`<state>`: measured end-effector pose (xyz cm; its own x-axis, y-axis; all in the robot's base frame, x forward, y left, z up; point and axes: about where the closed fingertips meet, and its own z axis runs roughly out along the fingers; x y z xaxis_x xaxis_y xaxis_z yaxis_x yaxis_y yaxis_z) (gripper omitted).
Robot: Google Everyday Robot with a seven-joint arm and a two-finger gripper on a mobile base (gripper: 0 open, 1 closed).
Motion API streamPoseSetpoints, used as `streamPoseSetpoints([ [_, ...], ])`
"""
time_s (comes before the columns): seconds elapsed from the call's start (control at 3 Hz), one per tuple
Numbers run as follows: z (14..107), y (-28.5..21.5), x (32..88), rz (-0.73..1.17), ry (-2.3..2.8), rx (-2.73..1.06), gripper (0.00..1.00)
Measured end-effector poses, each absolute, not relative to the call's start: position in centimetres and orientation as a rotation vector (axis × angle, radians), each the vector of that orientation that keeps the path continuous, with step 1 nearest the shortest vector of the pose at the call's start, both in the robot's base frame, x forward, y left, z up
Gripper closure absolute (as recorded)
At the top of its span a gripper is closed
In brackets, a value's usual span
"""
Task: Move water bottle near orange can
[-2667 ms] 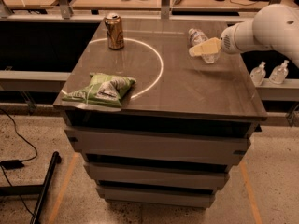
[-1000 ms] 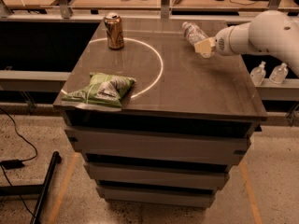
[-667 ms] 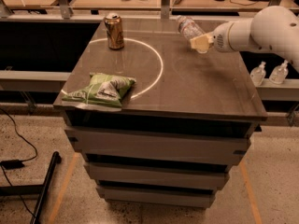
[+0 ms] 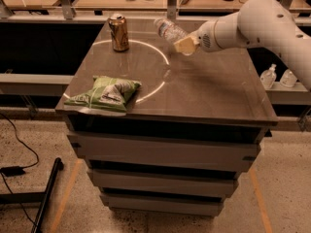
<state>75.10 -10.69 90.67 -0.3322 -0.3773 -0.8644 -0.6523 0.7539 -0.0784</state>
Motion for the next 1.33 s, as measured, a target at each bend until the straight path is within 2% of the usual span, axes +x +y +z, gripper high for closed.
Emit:
streamPoseSetpoints([
  [0.67, 89.6, -5.9, 74.8, 0.437, 1.969, -0.892, 0.96],
  [1.0, 89.2, -4.3, 74.8, 0.473, 1.963, -0.9, 0.67],
  [1.33, 88.2, -3.2, 74.9, 0.491, 1.968, -0.903, 0.43],
])
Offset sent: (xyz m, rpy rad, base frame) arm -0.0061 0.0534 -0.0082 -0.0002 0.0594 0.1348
